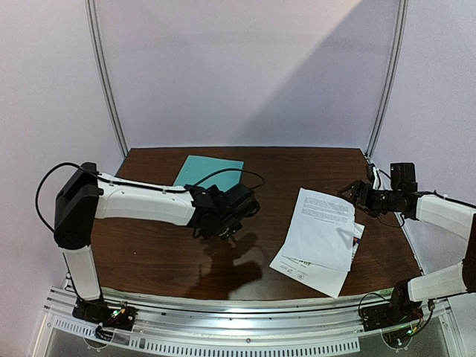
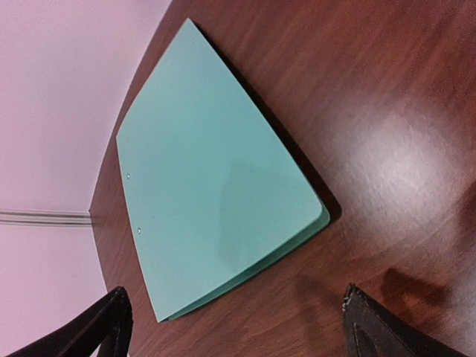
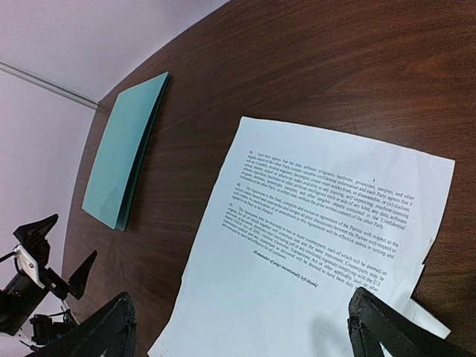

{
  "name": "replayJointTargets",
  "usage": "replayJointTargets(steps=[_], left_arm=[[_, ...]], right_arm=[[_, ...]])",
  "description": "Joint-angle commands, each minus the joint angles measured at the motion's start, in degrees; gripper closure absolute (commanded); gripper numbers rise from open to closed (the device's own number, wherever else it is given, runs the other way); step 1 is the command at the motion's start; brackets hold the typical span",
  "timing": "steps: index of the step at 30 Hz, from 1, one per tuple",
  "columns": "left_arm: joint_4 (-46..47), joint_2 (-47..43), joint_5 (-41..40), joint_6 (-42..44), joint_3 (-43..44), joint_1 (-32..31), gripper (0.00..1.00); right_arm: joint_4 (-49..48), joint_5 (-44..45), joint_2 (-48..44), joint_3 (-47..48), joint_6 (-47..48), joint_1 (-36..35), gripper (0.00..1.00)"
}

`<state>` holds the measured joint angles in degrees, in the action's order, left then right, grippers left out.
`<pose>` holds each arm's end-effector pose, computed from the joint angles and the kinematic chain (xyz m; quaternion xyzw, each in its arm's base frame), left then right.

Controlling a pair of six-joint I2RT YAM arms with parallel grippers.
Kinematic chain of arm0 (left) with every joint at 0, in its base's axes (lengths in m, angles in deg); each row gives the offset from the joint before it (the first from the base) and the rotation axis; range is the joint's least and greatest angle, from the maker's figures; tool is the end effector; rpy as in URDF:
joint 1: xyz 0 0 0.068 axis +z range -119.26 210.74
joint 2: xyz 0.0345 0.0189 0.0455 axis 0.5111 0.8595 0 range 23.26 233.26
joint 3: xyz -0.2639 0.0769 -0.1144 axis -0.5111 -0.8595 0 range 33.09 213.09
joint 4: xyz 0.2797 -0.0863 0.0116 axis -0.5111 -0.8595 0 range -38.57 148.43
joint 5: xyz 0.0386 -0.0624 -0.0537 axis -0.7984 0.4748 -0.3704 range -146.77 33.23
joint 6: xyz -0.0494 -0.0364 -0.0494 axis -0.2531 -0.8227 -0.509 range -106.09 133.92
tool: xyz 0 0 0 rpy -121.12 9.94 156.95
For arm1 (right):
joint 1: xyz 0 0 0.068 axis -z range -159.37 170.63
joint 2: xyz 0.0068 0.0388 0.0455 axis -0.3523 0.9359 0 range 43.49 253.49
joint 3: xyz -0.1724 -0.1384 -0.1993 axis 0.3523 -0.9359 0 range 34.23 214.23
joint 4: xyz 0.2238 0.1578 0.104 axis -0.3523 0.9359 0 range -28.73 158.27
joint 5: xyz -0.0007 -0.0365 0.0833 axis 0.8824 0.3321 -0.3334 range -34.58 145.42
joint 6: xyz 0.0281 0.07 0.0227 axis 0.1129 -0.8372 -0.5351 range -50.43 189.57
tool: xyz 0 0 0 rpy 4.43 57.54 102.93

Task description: Put the files into the folder

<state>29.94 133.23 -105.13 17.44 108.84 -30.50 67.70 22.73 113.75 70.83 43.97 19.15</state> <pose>0.2547 -0.3592 0.1732 0.3932 0.8004 0.2448 0.3806 0.2863 0.0439 0.1975 0.0657 0.8756 0.3428 0.3338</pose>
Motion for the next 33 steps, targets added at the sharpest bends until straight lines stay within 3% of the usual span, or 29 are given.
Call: replayJointTargets(steps=[1, 9, 15, 20, 33], left_arm=[[4.83, -1.69, -0.41, 4.43, -3.91, -1.09, 0.01], [21.61, -5.26, -3.01, 14.66, -15.83, -0.58, 0.02], [31.19, -5.75, -4.71, 18.76, -19.83, 1.46, 0.02], [35.77, -3.54, -7.07, 21.3, -20.8, 2.31, 0.03], [36.6, 0.84, -5.9, 25.08, -17.91, 3.42, 0.03]], right_arm=[[-2.05, -2.08, 0.49, -1.69, 0.41, 0.12, 0.01], [-2.86, -2.95, 0.11, -2.49, 0.37, 0.12, 0.01], [-4.42, -3.5, -0.39, -4.01, 0.27, 0.16, 0.01], [-4.39, -3.73, -0.46, -4.66, 1.27, 0.07, 0.01], [-5.92, -5.5, -0.03, -4.96, 1.69, 0.16, 0.01]])
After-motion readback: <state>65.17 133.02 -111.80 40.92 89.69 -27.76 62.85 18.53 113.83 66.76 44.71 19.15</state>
